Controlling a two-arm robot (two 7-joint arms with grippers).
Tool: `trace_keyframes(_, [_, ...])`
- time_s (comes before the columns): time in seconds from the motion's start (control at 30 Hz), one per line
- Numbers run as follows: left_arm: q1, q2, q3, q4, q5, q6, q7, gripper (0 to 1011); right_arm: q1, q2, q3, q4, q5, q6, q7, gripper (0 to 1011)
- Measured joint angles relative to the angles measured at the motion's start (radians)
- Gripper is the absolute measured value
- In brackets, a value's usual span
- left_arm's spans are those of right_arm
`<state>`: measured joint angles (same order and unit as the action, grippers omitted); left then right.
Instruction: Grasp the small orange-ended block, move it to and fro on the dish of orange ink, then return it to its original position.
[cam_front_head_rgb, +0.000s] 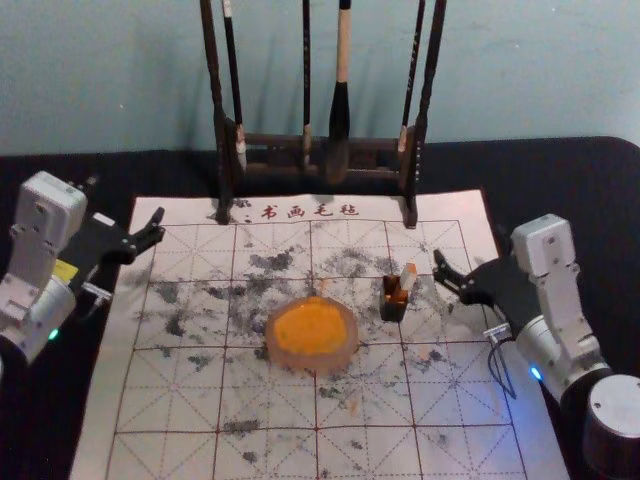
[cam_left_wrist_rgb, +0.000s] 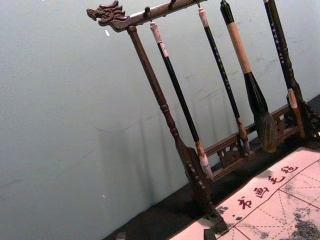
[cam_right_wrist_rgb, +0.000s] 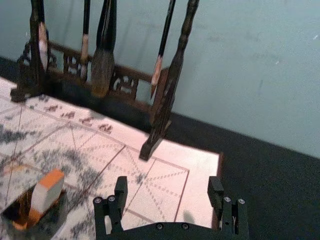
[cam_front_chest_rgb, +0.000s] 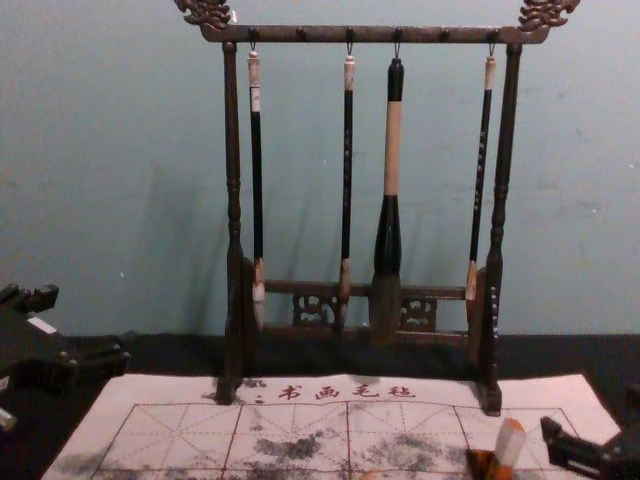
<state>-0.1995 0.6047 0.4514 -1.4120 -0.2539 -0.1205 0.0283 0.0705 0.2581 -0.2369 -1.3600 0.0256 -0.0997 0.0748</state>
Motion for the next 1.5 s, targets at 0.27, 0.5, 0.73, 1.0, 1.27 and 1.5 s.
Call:
trace_keyframes(0.27, [0.000, 0.000, 0.000, 0.000, 0.000, 0.000, 0.000, 1001, 0.002, -0.001, 0.000, 0.006, -0.003, 0.009, 0.008, 1003])
trace_keyframes(0.5, [0.000, 0.000, 0.000, 0.000, 0.000, 0.000, 0.000, 1001, 0.002, 0.000, 0.000, 0.004, -0.003, 0.007, 0.006, 1003])
trace_keyframes(0.73, [0.000, 0.000, 0.000, 0.000, 0.000, 0.000, 0.000, 1001, 0.001, 0.000, 0.000, 0.002, -0.003, 0.005, 0.005, 1003])
trace_keyframes(1.0, [0.000, 0.000, 0.000, 0.000, 0.000, 0.000, 0.000, 1001, 0.001, 0.000, 0.000, 0.001, -0.002, 0.004, 0.004, 1003])
trace_keyframes(1.27, [0.000, 0.000, 0.000, 0.000, 0.000, 0.000, 0.000, 1001, 0.001, 0.000, 0.000, 0.000, -0.001, 0.003, 0.003, 1003])
trace_keyframes(1.5, [0.000, 0.000, 0.000, 0.000, 0.000, 0.000, 0.000, 1001, 0.001, 0.000, 0.000, 0.000, -0.001, 0.002, 0.003, 1003])
